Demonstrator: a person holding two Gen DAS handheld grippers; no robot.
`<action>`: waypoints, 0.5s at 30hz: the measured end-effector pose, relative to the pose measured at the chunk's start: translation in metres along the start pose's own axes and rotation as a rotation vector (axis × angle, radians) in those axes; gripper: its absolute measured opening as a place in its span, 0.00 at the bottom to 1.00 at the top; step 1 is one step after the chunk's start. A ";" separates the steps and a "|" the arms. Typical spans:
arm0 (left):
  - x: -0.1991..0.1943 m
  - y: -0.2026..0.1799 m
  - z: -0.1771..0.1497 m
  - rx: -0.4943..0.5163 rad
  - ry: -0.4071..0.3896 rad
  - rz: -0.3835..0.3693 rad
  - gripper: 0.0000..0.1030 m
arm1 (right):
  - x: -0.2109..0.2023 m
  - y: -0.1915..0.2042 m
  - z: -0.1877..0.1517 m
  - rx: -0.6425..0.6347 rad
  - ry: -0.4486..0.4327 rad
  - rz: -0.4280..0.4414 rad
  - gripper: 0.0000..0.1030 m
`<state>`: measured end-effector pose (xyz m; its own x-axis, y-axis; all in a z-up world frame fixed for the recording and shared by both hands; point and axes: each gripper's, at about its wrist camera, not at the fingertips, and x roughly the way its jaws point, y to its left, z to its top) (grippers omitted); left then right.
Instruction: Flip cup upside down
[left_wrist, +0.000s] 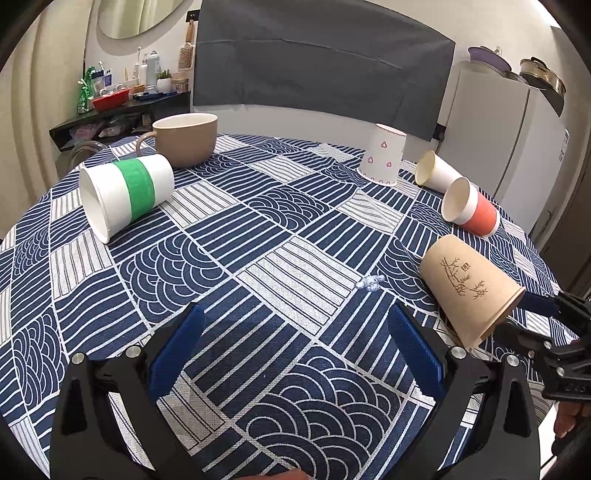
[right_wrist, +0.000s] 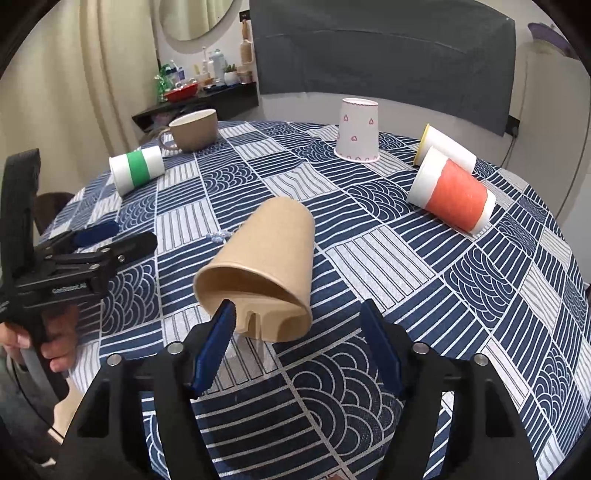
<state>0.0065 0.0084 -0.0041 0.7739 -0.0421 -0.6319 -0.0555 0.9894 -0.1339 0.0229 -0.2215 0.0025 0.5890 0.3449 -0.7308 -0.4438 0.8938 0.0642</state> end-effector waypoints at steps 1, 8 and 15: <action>-0.001 0.000 0.000 0.001 -0.005 0.007 0.94 | -0.001 -0.001 -0.002 0.008 0.010 0.006 0.76; -0.002 -0.003 -0.001 0.012 -0.004 0.034 0.94 | -0.023 -0.017 -0.013 0.024 -0.002 0.032 0.85; 0.006 -0.008 0.003 -0.002 0.040 0.082 0.94 | -0.046 -0.053 -0.013 0.093 -0.061 -0.009 0.88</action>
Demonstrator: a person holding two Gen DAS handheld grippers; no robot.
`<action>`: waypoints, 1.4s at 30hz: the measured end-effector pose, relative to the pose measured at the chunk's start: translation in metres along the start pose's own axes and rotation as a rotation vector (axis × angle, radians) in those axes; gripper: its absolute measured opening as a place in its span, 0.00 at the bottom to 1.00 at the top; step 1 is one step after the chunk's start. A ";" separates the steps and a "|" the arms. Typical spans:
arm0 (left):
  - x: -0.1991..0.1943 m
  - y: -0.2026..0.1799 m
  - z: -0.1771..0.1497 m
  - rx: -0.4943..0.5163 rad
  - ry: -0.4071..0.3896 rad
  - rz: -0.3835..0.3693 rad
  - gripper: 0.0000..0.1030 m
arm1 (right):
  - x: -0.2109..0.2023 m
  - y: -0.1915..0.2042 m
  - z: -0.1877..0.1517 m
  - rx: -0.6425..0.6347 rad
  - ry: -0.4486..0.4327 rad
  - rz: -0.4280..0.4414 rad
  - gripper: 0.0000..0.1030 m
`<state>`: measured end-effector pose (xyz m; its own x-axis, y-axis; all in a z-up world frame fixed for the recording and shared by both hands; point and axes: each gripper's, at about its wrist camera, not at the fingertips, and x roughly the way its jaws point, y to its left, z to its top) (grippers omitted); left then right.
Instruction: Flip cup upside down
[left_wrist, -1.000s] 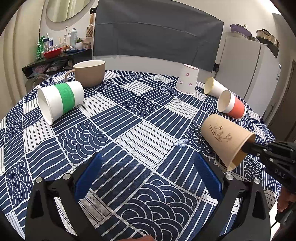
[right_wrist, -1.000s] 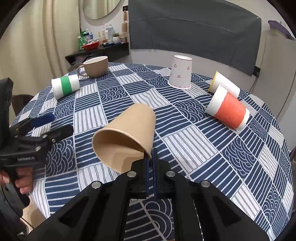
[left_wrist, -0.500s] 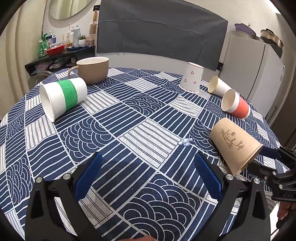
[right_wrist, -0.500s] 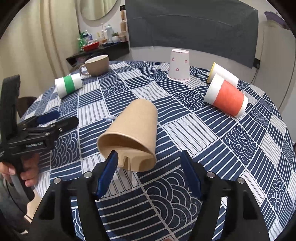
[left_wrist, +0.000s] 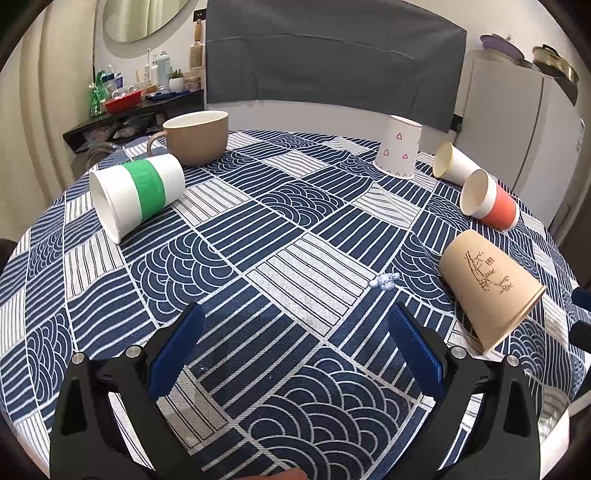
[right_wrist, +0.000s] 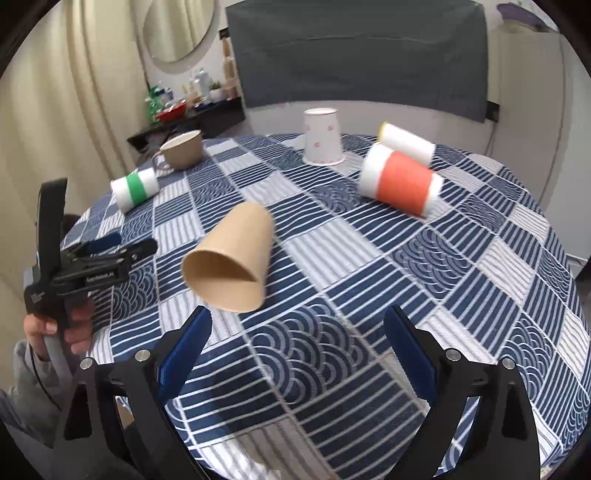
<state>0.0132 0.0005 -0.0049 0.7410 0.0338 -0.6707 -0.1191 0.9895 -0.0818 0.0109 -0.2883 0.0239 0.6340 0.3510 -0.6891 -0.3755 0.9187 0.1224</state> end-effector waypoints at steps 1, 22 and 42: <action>0.002 0.000 0.001 -0.019 0.017 -0.009 0.94 | 0.000 -0.006 0.001 0.012 -0.001 -0.014 0.88; 0.030 -0.087 0.074 -0.057 0.302 -0.121 0.94 | 0.032 -0.058 0.004 0.119 -0.022 0.039 0.89; 0.073 -0.105 0.069 -0.124 0.539 -0.200 0.60 | 0.045 -0.061 0.000 0.104 -0.021 0.078 0.91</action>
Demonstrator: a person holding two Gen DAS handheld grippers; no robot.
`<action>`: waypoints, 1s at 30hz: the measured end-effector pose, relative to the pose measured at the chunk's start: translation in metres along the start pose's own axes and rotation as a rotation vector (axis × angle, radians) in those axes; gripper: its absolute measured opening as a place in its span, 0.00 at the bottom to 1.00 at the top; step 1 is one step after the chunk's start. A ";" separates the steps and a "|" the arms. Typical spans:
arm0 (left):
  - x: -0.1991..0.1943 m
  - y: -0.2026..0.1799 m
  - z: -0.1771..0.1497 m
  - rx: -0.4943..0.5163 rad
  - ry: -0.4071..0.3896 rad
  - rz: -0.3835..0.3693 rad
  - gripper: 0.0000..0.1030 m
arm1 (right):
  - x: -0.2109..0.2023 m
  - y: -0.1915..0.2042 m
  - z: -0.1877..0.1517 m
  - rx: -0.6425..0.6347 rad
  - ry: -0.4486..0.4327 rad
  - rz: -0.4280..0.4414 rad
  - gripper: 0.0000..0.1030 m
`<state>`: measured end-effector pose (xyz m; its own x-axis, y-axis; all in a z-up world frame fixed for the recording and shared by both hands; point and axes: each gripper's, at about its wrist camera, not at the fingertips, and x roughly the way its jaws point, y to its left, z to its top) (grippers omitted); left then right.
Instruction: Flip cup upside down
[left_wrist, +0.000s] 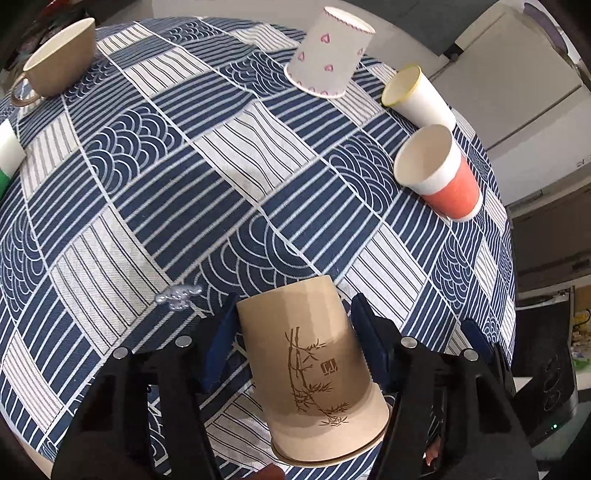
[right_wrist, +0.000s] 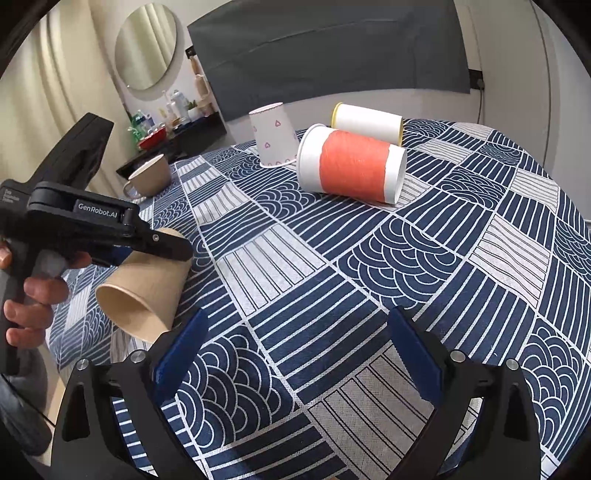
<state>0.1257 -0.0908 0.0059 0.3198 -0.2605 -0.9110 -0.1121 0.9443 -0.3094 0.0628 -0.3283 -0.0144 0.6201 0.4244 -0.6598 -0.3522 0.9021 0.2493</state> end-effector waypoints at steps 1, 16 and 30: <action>-0.002 0.000 -0.001 0.003 -0.013 0.007 0.60 | 0.000 0.001 0.000 -0.003 0.001 -0.001 0.91; -0.030 0.014 0.000 0.038 -0.141 0.040 0.57 | -0.007 0.017 0.002 -0.038 -0.019 -0.004 0.91; -0.061 0.041 0.000 0.125 -0.494 0.314 0.56 | 0.002 0.060 0.005 -0.136 -0.007 0.021 0.91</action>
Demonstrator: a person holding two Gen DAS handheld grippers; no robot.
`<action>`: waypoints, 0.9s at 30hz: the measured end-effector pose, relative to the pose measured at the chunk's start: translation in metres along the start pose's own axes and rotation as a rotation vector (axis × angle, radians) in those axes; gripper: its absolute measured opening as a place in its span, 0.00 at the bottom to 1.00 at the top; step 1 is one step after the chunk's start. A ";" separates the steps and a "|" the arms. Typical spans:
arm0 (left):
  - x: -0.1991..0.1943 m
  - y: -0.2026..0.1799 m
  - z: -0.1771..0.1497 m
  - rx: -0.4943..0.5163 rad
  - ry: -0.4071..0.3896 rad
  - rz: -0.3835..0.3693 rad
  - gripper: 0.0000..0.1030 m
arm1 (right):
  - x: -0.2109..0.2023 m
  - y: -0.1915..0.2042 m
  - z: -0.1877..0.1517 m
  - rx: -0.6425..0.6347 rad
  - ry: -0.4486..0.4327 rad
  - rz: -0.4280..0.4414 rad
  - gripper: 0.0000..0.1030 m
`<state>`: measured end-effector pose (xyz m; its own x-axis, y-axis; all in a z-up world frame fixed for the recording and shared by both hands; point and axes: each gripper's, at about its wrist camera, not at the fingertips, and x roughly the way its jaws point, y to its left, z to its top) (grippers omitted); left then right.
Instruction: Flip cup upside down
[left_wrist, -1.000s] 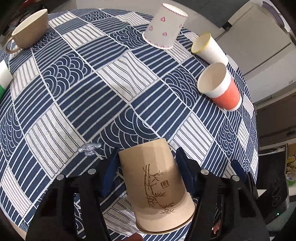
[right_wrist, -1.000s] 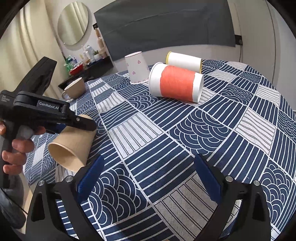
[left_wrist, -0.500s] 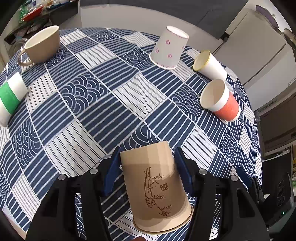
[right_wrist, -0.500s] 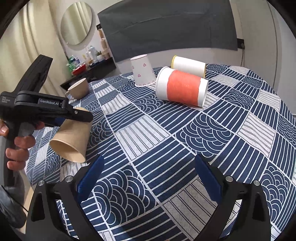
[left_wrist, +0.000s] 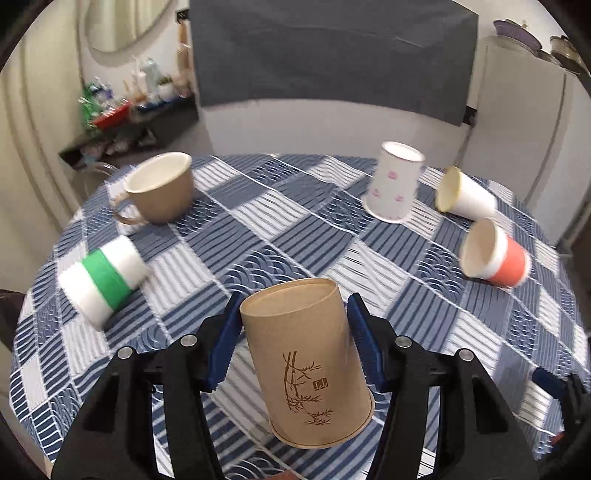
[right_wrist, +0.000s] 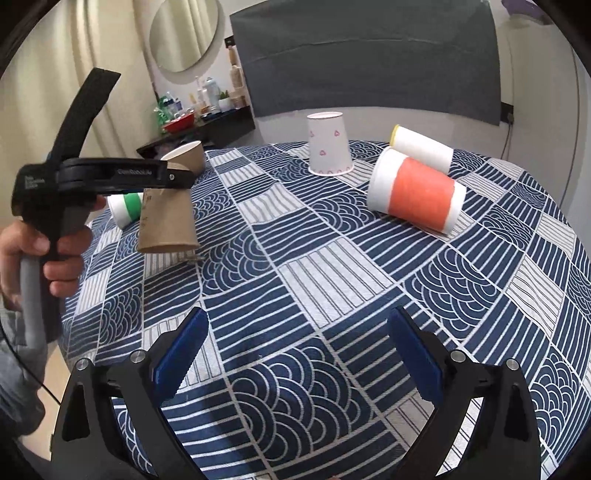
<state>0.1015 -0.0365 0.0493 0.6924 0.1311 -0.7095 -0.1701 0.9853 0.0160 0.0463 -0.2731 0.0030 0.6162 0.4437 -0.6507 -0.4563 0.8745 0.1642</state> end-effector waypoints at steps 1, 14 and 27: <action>0.001 0.004 -0.003 -0.008 -0.023 0.014 0.56 | 0.001 0.002 0.000 -0.007 0.004 0.003 0.91; -0.022 0.009 -0.033 0.043 -0.144 0.054 0.56 | 0.004 0.026 0.000 -0.060 0.019 0.002 0.91; -0.040 0.016 -0.062 0.050 -0.145 -0.018 0.93 | 0.001 0.035 -0.001 -0.069 0.024 -0.004 0.91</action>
<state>0.0274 -0.0325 0.0339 0.7898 0.1240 -0.6007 -0.1242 0.9914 0.0414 0.0300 -0.2426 0.0070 0.6029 0.4343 -0.6693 -0.4976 0.8604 0.1100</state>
